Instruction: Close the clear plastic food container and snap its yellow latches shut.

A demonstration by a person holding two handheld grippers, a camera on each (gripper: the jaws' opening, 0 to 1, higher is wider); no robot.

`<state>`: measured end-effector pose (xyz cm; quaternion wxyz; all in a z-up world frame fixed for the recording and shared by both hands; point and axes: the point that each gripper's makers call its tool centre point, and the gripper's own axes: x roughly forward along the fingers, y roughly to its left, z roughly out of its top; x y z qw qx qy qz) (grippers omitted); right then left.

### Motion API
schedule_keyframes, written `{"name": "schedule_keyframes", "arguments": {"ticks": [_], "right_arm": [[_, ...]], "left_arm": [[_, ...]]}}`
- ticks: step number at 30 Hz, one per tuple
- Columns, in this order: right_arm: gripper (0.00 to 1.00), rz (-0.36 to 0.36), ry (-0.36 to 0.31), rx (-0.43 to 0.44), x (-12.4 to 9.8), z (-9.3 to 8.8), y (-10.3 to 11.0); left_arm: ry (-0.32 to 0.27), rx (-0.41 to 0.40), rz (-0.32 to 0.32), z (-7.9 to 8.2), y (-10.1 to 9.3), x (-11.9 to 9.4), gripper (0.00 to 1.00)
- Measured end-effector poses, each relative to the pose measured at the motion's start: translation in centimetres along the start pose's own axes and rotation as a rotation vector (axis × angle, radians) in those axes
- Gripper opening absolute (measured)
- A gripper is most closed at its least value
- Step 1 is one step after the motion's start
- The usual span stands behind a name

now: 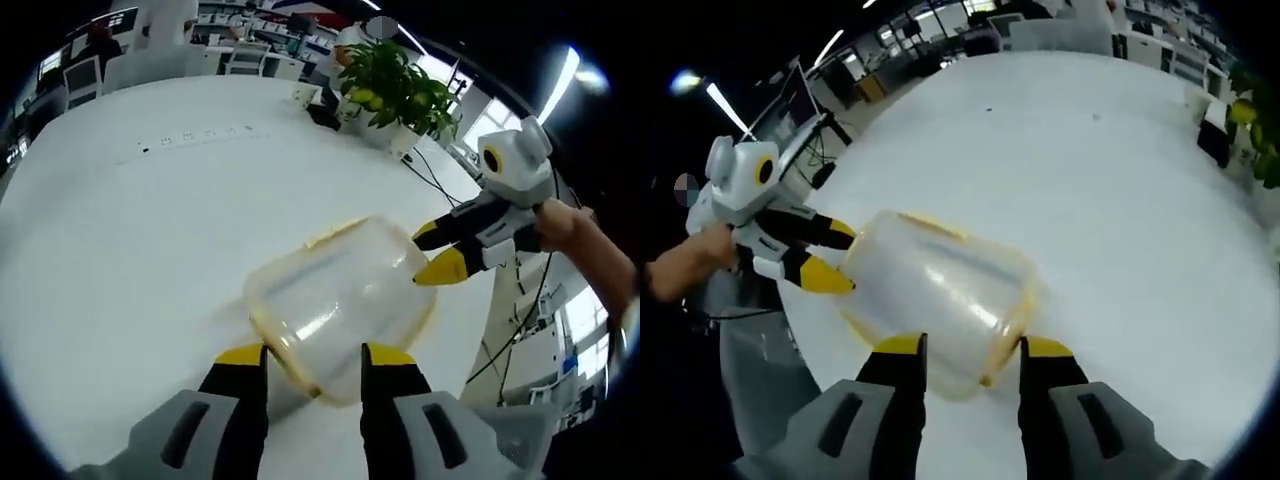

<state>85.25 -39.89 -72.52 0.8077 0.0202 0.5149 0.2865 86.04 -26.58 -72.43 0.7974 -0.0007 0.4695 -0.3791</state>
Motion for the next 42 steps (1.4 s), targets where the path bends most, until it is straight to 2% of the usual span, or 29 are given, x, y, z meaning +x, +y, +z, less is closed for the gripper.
{"name": "schedule_keyframes", "arguments": {"ticks": [18, 42], "right_arm": [[0.32, 0.005, -0.037, 0.014, 0.6, -0.9, 3.4], [0.33, 0.001, -0.051, 0.019, 1.9, -2.3, 8.6]], "left_arm": [[0.033, 0.01, 0.008, -2.7, 1.0, -2.6, 0.29], [0.069, 0.013, 0.011, -6.4, 2.3, -6.0, 0.3]]}}
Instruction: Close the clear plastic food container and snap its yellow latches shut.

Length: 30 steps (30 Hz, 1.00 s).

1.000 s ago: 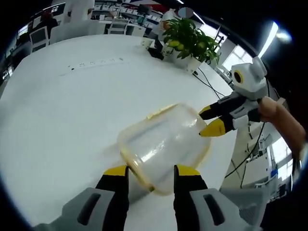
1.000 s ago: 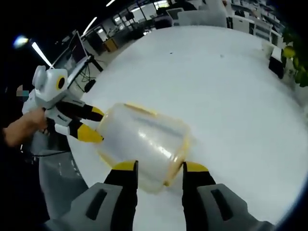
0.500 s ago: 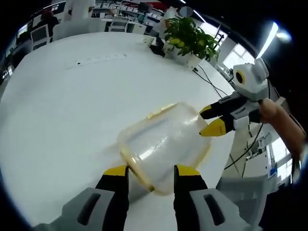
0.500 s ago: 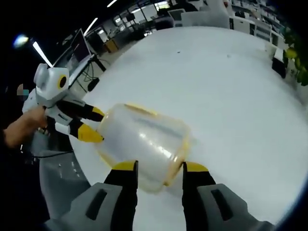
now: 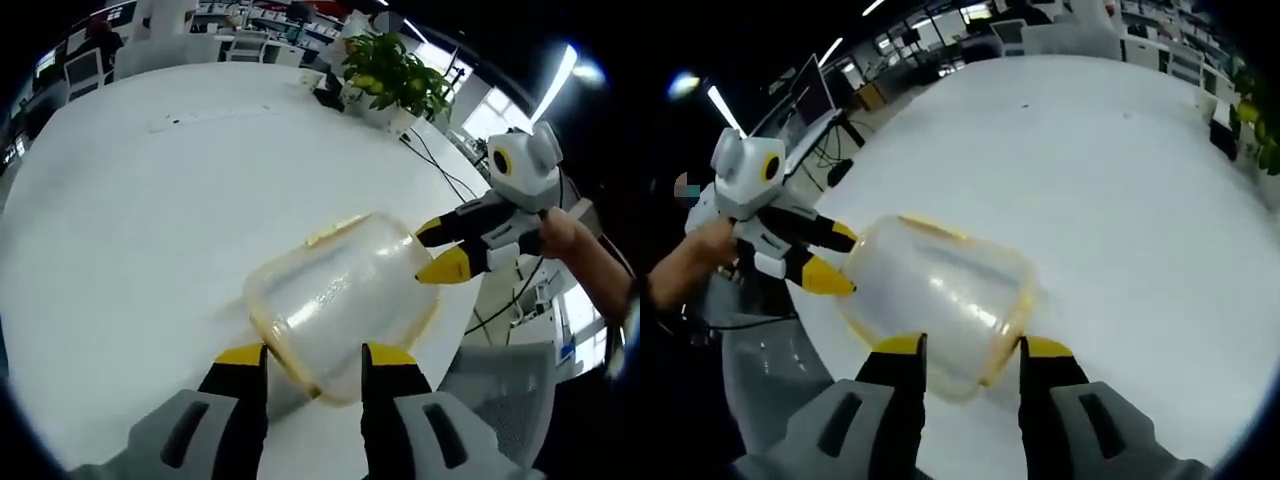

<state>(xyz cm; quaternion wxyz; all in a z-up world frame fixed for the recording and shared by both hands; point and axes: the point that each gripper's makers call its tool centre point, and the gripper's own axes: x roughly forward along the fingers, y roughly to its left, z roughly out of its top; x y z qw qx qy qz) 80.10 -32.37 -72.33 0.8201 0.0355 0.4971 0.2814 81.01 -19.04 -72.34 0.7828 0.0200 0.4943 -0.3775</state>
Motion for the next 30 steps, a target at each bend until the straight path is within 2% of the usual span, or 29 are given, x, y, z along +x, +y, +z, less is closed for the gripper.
{"name": "schedule_keyframes", "arguments": {"ticks": [30], "right_arm": [[0.33, -0.011, 0.006, 0.02, 1.1, -2.0, 5.3]], "left_arm": [[0.025, 0.027, 0.014, -4.0, 1.3, -3.2, 0.3]]}}
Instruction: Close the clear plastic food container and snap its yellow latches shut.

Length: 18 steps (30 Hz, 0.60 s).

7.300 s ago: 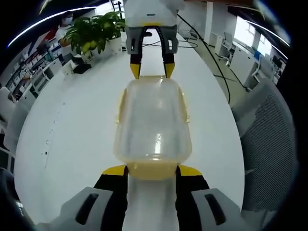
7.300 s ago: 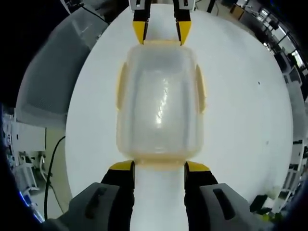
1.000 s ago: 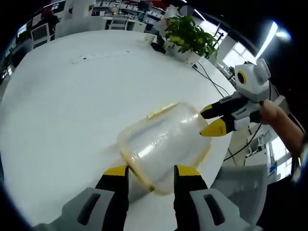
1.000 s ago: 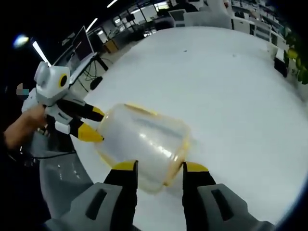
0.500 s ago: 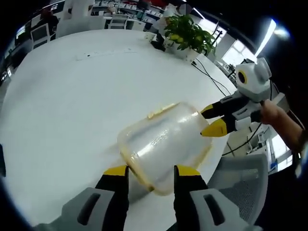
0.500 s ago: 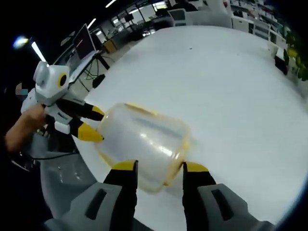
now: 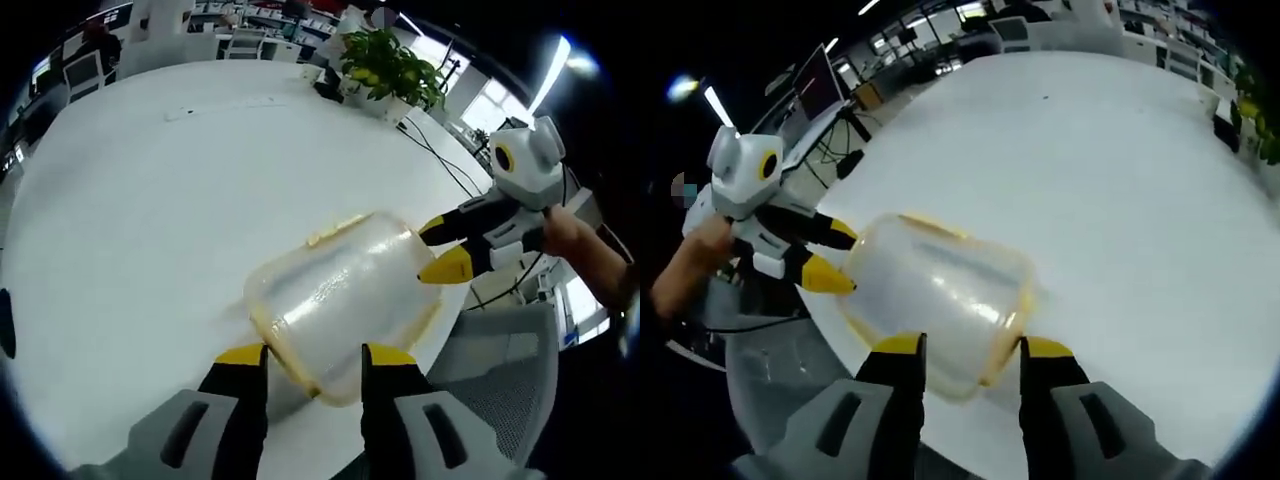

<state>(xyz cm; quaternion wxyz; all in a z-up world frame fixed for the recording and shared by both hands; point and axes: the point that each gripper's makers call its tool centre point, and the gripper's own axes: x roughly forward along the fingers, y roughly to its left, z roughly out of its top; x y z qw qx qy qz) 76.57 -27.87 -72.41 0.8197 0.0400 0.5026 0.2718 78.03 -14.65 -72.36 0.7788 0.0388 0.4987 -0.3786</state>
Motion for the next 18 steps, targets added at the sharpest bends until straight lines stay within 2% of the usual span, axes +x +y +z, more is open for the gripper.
{"name": "schedule_keyframes", "arguments": {"ticks": [14, 18], "right_arm": [[0.34, 0.004, -0.003, 0.013, 0.17, -0.2, 0.58], [0.35, 0.038, 0.0, -0.027, 0.16, -0.39, 0.66]], "left_arm": [[0.001, -0.005, 0.012, -0.6, 0.16, -0.49, 0.3], [-0.001, -0.009, 0.013, -0.57, 0.2, -0.51, 0.3]]}}
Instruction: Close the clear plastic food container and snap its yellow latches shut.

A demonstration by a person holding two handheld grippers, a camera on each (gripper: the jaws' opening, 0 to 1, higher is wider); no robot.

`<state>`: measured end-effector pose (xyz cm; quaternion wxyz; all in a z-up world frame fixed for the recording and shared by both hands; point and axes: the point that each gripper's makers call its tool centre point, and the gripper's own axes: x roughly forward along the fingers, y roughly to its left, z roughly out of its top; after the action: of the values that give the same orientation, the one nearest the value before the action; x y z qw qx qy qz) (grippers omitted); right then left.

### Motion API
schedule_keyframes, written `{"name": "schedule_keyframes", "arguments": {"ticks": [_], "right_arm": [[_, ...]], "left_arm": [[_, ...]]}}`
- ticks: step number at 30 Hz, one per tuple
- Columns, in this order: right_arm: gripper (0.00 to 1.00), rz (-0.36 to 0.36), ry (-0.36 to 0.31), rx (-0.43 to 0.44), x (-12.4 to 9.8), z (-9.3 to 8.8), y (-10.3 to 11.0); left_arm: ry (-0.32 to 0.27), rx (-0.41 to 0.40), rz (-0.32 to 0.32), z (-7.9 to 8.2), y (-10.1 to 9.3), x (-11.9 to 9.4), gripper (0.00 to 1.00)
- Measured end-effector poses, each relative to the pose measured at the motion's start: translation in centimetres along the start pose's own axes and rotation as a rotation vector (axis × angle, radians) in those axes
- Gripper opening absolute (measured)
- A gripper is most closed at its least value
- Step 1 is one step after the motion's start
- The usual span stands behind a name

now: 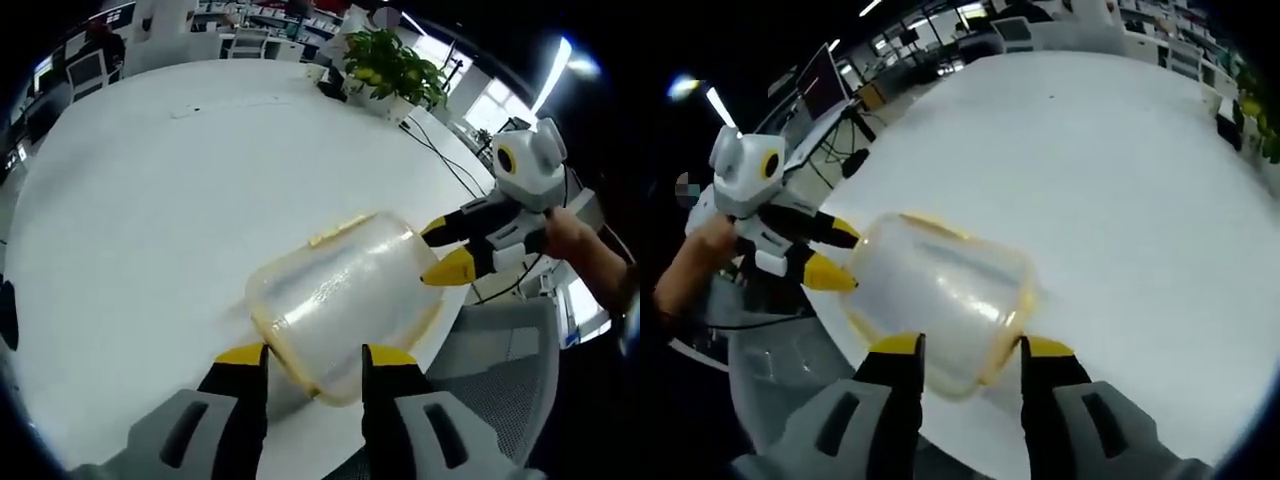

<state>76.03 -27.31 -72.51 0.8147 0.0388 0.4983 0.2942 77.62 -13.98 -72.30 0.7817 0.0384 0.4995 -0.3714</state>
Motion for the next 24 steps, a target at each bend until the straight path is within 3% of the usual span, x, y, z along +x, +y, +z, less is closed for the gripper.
{"name": "schedule_keyframes", "arguments": {"ticks": [4, 13, 24], "right_arm": [[0.34, 0.01, -0.009, 0.011, -0.3, 0.1, -0.1], [0.34, 0.01, -0.041, -0.07, -1.3, 1.4, 0.1], [0.29, 0.039, -0.095, -0.23, -1.9, 3.8, 1.3]], "left_arm": [[-0.014, 0.001, 0.002, 0.0, 0.0, -0.1, 0.3], [-0.035, 0.015, 0.0, 0.5, -0.1, -1.1, 0.28], [-0.068, 0.094, 0.017, 2.2, -0.5, -2.4, 0.29]]}}
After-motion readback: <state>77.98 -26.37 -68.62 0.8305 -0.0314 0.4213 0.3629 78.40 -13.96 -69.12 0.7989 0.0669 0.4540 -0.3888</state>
